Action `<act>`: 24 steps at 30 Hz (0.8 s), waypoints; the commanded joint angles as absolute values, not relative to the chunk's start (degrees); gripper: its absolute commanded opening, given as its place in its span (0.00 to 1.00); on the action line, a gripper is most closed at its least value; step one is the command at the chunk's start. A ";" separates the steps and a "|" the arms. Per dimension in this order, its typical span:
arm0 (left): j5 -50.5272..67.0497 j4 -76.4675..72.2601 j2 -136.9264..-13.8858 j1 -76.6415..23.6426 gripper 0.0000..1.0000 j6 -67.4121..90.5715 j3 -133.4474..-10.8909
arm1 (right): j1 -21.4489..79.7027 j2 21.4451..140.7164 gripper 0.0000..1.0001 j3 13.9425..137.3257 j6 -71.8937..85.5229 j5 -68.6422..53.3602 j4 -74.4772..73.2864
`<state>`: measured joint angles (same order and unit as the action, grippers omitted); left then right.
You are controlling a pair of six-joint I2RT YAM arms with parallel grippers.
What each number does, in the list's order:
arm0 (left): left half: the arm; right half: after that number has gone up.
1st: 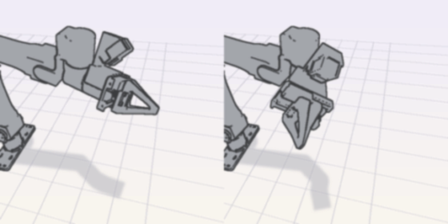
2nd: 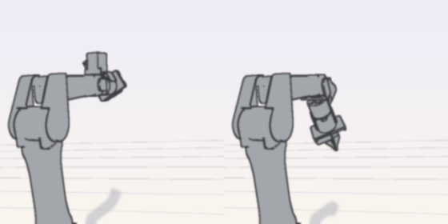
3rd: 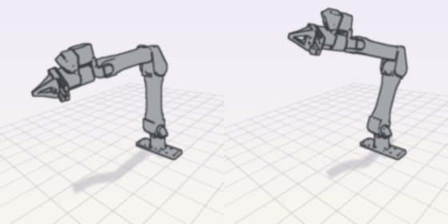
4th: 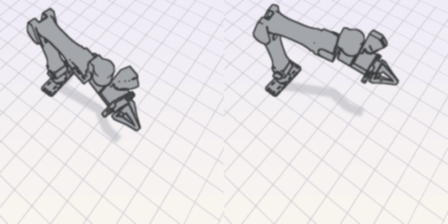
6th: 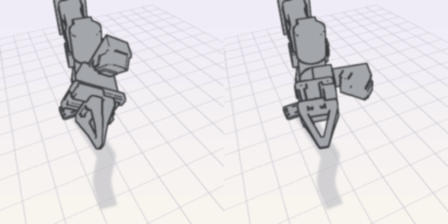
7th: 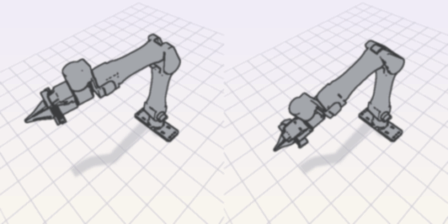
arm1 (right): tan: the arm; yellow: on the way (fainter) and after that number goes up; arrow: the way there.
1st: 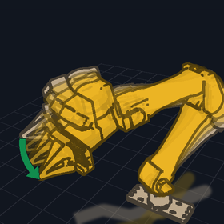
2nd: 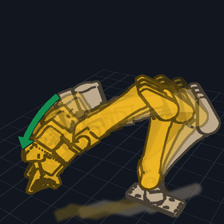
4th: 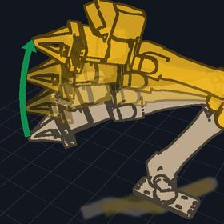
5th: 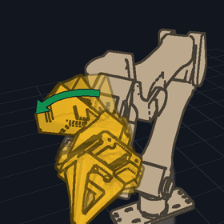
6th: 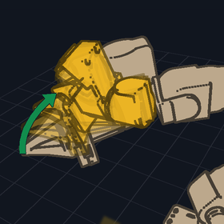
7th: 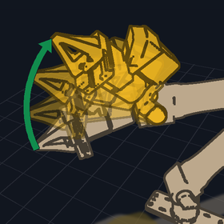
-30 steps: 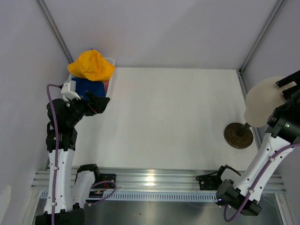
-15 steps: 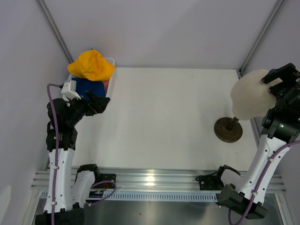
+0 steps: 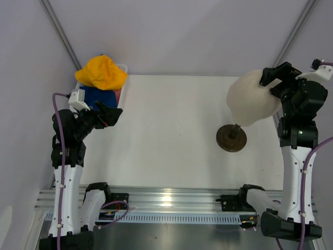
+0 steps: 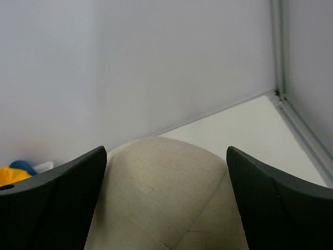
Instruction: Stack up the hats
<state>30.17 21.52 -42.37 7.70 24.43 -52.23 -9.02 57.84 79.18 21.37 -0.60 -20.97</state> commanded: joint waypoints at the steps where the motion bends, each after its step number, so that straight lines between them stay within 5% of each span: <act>1: 30.67 20.57 -42.10 8.44 1.00 23.73 -53.53 | -2.91 61.78 0.99 75.85 25.92 -2.29 -32.78; 24: 26.90 22.24 -43.42 8.44 0.99 23.64 -53.79 | 34.96 79.35 1.00 82.00 29.01 12.66 -23.11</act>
